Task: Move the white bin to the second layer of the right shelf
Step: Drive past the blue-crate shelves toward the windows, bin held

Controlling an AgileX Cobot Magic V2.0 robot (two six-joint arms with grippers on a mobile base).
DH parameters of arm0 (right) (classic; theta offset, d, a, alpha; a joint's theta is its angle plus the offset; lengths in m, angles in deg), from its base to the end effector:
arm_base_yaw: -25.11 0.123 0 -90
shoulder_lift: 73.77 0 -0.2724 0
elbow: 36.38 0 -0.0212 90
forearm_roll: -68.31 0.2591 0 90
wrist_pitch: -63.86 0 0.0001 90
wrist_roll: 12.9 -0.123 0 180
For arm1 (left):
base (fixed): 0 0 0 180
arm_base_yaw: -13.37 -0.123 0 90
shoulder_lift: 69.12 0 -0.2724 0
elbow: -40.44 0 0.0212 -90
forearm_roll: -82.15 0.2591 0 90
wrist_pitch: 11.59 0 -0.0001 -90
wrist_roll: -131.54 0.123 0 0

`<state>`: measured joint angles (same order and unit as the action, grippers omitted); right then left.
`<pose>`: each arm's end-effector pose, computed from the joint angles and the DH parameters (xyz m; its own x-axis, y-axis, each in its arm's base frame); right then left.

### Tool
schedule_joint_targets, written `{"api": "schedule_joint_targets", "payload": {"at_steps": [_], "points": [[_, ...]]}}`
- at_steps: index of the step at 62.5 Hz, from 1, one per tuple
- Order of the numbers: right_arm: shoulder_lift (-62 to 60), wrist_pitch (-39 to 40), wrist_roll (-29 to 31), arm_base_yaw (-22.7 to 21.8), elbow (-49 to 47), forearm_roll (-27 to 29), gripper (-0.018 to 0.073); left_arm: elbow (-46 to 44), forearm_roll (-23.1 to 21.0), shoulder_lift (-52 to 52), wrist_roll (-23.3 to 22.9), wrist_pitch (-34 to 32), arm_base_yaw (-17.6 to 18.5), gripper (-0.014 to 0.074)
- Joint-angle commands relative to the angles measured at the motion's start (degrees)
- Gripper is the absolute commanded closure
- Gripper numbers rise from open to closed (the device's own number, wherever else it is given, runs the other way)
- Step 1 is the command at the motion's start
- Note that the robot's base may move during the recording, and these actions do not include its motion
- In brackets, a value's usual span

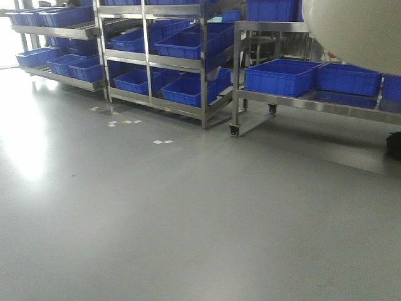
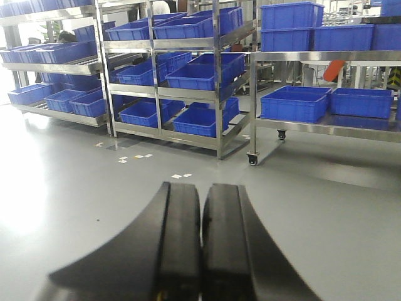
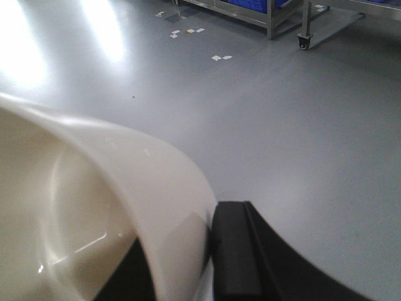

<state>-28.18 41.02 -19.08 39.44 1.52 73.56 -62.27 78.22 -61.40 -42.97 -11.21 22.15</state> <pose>0.1756 0.0494 0.3335 -0.3196 0.1155 -0.9405 -0.2234 0.9554 0.1933 0.1077 -0.0167 0.2130 0.0836 0.0146 -0.9964 0.1509 0.9882 0.0272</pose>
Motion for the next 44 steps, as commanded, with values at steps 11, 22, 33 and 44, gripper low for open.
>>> {"api": "schedule_joint_targets", "payload": {"at_steps": [11, 22, 33, 44], "points": [[0.1, 6.0, 0.1, -0.4, -1.8, 0.2, 0.0503, 1.9, -0.3, -0.8, -0.4, -5.0, 0.2, 0.0512], [0.1, 6.0, 0.1, -0.4, -1.8, 0.2, 0.0503, 1.9, -0.3, -0.8, -0.4, -5.0, 0.2, 0.0512], [0.1, 6.0, 0.1, -0.4, -1.8, 0.2, 0.0503, 1.9, -0.3, -0.8, -0.4, -5.0, 0.2, 0.0512], [0.1, 6.0, 0.1, -0.4, -1.8, 0.2, 0.0503, 1.9, -0.3, -0.8, -0.4, -5.0, 0.2, 0.0512]]}}
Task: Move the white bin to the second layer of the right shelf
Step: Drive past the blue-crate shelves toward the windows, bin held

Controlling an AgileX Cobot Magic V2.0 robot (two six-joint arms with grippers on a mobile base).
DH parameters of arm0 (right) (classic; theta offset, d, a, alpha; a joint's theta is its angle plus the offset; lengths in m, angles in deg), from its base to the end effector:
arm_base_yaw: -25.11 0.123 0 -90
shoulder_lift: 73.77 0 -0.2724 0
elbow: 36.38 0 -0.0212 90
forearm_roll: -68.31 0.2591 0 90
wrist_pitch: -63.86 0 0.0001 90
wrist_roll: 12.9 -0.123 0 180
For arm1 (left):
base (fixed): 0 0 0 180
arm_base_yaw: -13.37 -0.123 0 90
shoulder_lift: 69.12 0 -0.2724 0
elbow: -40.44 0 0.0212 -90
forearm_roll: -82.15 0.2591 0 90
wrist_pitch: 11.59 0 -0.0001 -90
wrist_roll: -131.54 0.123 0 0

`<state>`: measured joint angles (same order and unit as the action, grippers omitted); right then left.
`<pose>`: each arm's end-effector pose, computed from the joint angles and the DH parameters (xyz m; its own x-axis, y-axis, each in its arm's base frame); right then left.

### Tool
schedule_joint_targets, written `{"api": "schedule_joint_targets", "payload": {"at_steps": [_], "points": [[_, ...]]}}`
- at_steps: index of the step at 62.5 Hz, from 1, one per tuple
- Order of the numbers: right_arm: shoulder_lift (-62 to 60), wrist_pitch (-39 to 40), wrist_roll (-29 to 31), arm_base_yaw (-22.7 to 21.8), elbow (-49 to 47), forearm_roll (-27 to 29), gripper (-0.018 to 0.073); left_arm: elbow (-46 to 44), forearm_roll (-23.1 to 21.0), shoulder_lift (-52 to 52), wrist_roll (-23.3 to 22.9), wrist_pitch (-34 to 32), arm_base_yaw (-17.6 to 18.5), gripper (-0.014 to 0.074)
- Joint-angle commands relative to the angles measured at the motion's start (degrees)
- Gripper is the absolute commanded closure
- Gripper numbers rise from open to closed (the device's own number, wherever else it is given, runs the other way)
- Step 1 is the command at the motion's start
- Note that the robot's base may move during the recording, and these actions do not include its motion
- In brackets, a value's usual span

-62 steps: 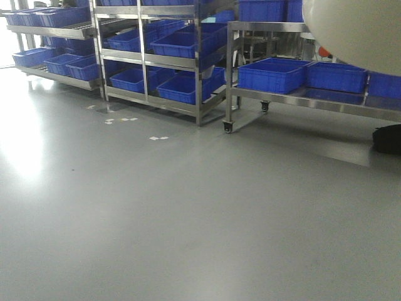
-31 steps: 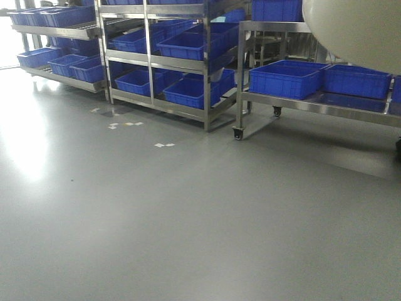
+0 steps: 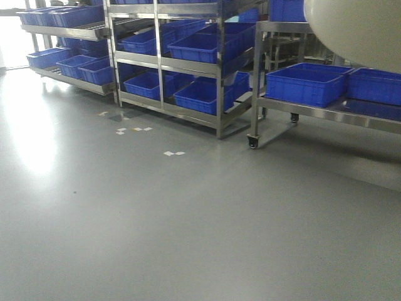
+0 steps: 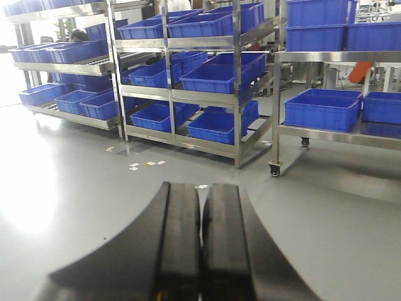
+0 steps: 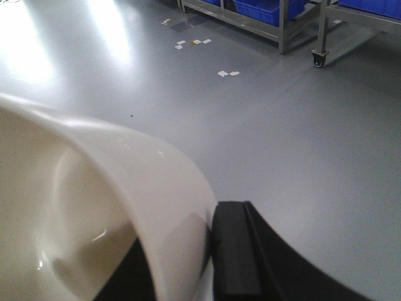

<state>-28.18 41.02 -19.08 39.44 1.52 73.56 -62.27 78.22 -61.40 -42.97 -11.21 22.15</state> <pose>0.1756 0.0494 0.3335 -0.3196 0.1155 -0.9405 -0.2234 0.9554 0.1933 0.1077 -0.0167 0.2130 0.0836 0.0146 -0.9964 0.1509 0.9882 0.0272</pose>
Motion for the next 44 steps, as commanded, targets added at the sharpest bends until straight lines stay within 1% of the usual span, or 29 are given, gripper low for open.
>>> {"api": "schedule_joint_targets", "payload": {"at_steps": [1, 44], "points": [[0.1, 6.0, 0.1, -0.4, -1.8, 0.2, 0.0503, 1.9, -0.3, -0.8, -0.4, -5.0, 0.2, 0.0512], [0.1, 6.0, 0.1, -0.4, -1.8, 0.2, 0.0503, 1.9, -0.3, -0.8, -0.4, -5.0, 0.2, 0.0512]]}}
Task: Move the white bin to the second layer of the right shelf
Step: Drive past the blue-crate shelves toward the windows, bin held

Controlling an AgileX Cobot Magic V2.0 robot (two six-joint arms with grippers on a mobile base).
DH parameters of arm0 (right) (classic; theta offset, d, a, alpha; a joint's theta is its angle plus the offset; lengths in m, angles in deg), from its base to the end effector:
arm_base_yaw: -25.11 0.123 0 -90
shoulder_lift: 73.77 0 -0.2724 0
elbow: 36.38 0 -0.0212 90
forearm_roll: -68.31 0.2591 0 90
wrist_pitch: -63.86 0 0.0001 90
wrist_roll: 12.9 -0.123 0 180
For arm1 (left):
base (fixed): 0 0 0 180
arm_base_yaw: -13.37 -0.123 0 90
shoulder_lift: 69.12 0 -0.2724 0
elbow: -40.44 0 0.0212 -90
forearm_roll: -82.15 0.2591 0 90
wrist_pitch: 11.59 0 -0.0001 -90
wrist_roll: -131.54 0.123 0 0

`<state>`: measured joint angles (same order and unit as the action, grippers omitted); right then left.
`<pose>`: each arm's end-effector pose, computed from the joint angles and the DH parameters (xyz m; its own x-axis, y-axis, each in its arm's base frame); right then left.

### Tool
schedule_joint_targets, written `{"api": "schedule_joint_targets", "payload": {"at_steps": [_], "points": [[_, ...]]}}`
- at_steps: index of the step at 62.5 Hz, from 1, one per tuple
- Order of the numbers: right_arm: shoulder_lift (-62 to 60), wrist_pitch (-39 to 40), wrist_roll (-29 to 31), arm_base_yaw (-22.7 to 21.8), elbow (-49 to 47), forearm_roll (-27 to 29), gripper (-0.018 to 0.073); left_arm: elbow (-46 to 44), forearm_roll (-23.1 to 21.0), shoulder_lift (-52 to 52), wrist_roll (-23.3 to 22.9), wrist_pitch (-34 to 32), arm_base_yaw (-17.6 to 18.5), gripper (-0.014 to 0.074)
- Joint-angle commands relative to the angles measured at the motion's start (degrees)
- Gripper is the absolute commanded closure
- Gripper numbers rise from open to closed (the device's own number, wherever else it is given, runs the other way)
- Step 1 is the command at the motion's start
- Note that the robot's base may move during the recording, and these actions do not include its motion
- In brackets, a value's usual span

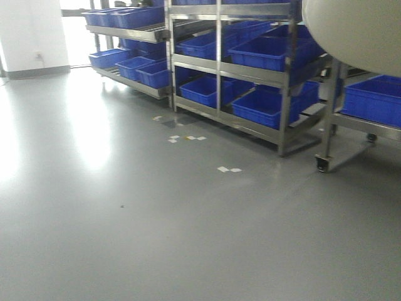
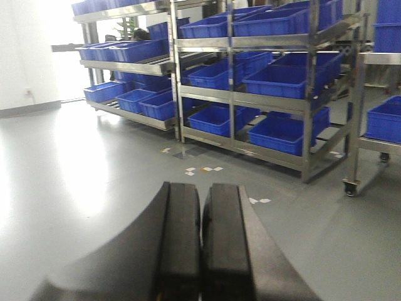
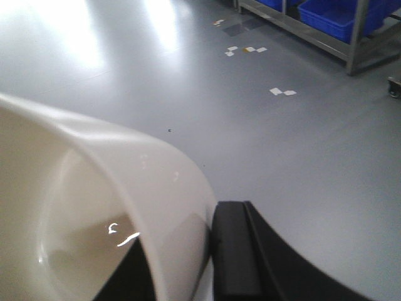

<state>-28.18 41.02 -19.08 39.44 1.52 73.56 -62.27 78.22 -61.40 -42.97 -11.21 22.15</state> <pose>0.1756 0.0494 0.3335 -0.3196 0.1155 -0.9405 -0.2234 0.9554 0.1933 0.1077 -0.0167 0.2130 0.0836 0.0146 -0.9964 0.1509 0.9882 0.0272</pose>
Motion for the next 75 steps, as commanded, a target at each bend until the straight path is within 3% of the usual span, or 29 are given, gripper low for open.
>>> {"api": "schedule_joint_targets", "payload": {"at_steps": [1, 75], "points": [[0.1, 6.0, 0.1, -0.4, -1.8, 0.2, 0.0503, 1.9, -0.3, -0.8, -0.4, -5.0, 0.2, 0.0512], [0.1, 6.0, 0.1, -0.4, -1.8, 0.2, 0.0503, 1.9, -0.3, -0.8, -0.4, -5.0, 0.2, 0.0512]]}}
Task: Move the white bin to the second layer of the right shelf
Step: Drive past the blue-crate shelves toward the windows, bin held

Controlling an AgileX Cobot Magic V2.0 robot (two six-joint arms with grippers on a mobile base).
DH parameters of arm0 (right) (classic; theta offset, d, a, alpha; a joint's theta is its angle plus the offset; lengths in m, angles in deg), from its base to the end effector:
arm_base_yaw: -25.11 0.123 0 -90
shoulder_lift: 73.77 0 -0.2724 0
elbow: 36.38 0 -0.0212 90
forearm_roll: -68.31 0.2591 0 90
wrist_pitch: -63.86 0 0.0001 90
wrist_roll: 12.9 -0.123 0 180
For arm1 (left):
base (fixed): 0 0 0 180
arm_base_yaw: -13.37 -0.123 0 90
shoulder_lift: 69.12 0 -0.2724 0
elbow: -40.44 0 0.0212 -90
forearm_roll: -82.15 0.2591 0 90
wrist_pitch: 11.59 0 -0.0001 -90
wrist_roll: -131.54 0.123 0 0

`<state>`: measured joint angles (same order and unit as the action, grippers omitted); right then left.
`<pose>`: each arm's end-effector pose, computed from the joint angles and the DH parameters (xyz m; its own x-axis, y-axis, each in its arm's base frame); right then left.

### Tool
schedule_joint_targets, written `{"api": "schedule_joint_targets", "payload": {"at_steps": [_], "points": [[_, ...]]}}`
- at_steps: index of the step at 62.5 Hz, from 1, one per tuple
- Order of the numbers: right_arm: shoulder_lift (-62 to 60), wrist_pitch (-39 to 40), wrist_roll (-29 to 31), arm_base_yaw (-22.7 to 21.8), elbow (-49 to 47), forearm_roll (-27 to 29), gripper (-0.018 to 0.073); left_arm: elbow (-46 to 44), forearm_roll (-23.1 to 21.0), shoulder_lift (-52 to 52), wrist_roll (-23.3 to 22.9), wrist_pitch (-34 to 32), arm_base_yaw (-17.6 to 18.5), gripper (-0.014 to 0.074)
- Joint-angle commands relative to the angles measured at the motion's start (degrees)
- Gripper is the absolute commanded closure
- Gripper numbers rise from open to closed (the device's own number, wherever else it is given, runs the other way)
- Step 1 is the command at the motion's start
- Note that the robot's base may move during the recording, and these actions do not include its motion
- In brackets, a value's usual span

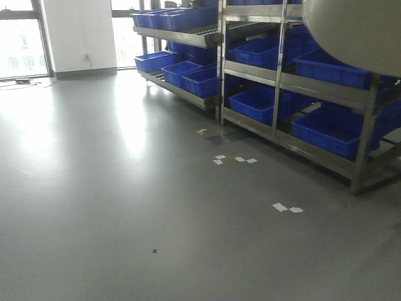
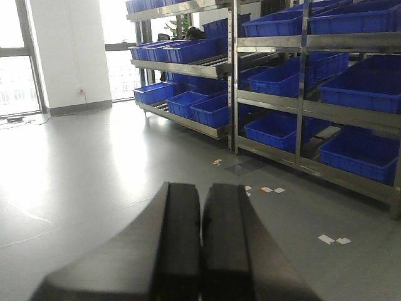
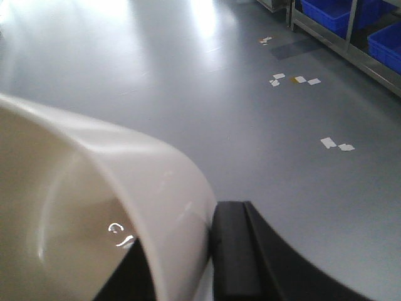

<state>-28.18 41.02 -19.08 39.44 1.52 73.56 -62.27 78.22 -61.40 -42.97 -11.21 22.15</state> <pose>0.1756 0.0494 0.3335 -0.3196 0.1155 -0.9405 -0.2234 0.9554 0.1933 0.1077 -0.0167 0.2130 0.0836 0.0146 -0.9964 0.1509 0.9882 0.0272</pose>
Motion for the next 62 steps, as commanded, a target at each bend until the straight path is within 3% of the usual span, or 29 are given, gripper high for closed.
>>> {"api": "schedule_joint_targets", "payload": {"at_steps": [1, 62], "points": [[0.1, 6.0, 0.1, -0.4, -1.8, 0.2, 0.0503, 1.9, -0.3, -0.8, -0.4, -5.0, 0.2, 0.0512], [0.1, 6.0, 0.1, -0.4, -1.8, 0.2, 0.0503, 1.9, -0.3, -0.8, -0.4, -5.0, 0.2, 0.0512]]}}
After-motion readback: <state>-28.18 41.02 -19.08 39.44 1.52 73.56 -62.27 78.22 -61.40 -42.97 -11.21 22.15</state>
